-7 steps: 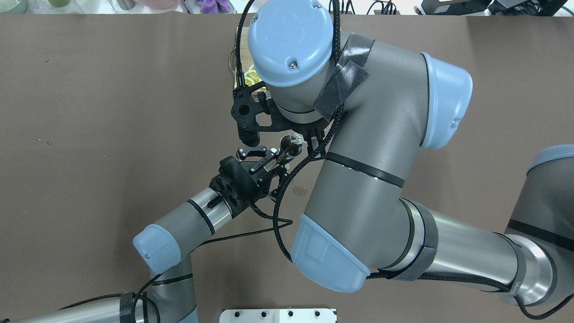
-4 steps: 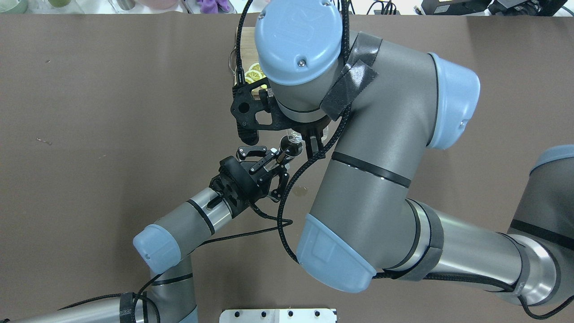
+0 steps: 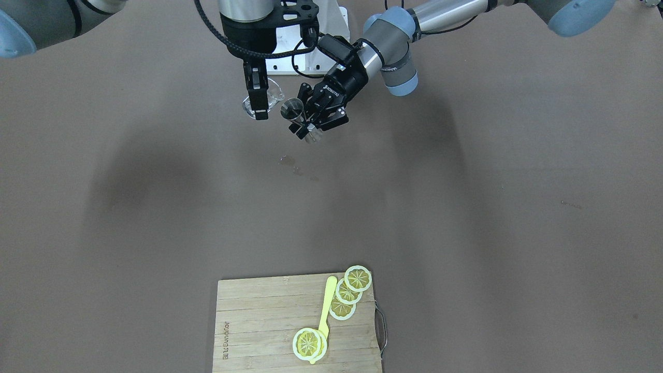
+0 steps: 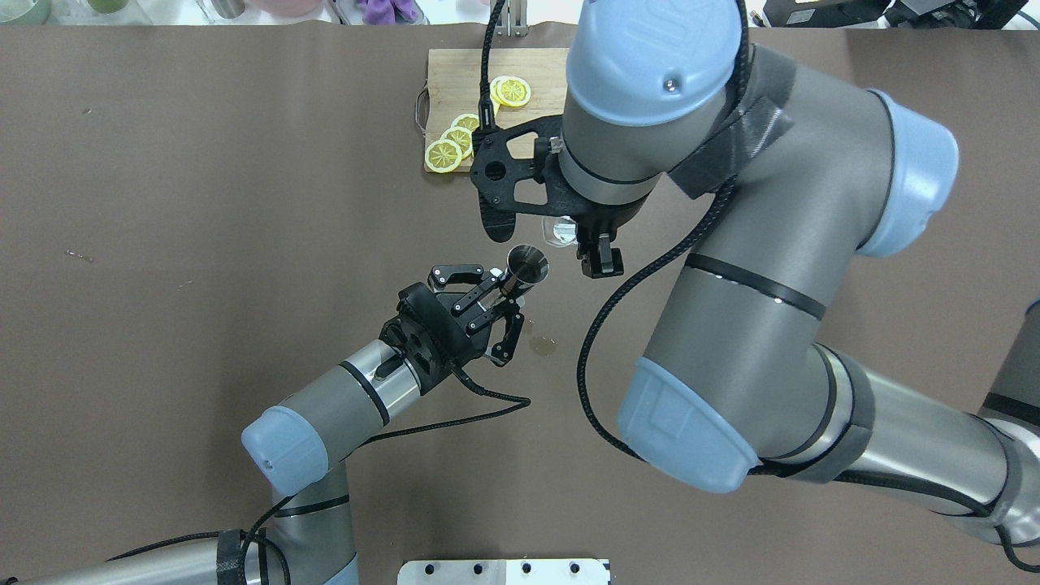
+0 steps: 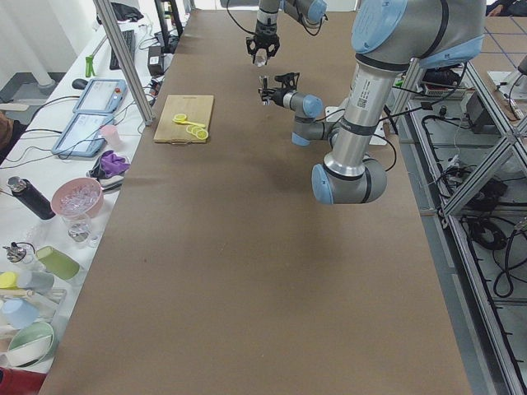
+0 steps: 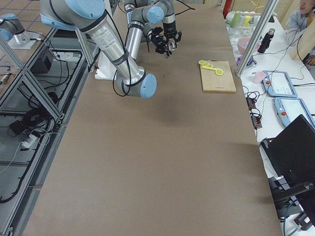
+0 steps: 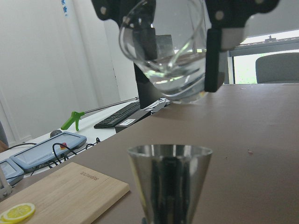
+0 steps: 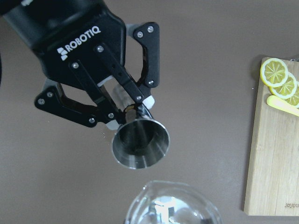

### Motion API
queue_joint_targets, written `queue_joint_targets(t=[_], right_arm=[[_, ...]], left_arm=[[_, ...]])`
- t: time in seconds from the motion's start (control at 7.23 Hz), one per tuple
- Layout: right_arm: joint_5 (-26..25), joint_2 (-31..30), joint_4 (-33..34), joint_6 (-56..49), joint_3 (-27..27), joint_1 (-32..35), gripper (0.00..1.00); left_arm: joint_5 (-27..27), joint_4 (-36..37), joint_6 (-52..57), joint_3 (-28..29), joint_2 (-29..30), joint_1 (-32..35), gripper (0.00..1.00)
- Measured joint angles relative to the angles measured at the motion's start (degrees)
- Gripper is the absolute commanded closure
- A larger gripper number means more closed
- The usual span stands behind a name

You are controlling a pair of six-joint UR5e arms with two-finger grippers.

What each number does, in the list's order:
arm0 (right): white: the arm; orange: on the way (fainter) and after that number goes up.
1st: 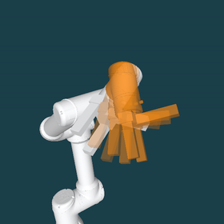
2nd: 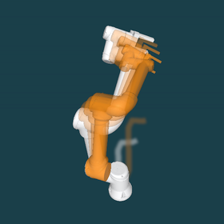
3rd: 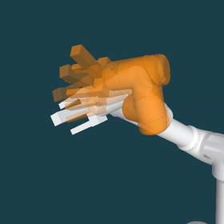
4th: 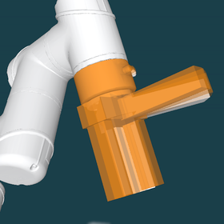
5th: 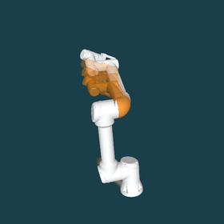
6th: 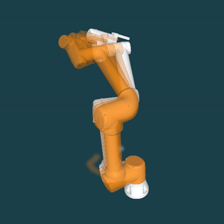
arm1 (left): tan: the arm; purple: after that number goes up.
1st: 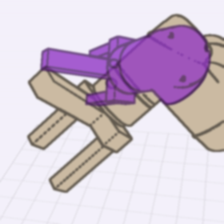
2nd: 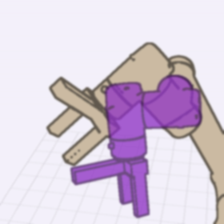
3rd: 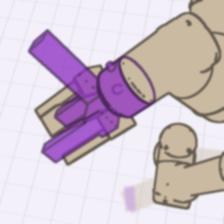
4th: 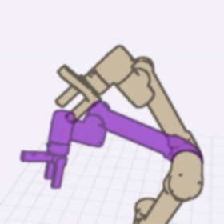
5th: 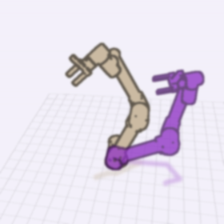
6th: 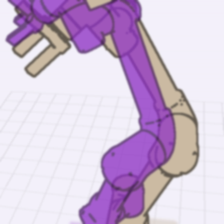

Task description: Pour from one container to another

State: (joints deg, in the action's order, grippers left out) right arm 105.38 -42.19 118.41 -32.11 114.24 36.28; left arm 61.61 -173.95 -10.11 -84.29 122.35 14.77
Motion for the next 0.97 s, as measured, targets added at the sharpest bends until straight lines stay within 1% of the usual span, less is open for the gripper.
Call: queue_joint_targets(t=[0.14,0.42,0.69,0.97], right_arm=[[2.15,-2.35,-1.82,0.02,1.7,1.88,1.0],[6.94,-8.03,-7.82,0.03,4.28,6.08,1.0],[10.93,-13.33,-13.92,-0.08,4.79,9.58,1.0],[16.38,-20.12,-21.06,-0.44,4.74,14.09,1.0]], left_arm=[[0.0,0.08,0.0,0.0,0.0,0.0,1.0],[0.0,0.26,0.04,0.0,0.05,0.0,1.0],[0.0,0.4,0.03,0.0,0.08,0.0,1.0],[0.0,0.44,0.08,0.0,0.09,0.09,1.0]])
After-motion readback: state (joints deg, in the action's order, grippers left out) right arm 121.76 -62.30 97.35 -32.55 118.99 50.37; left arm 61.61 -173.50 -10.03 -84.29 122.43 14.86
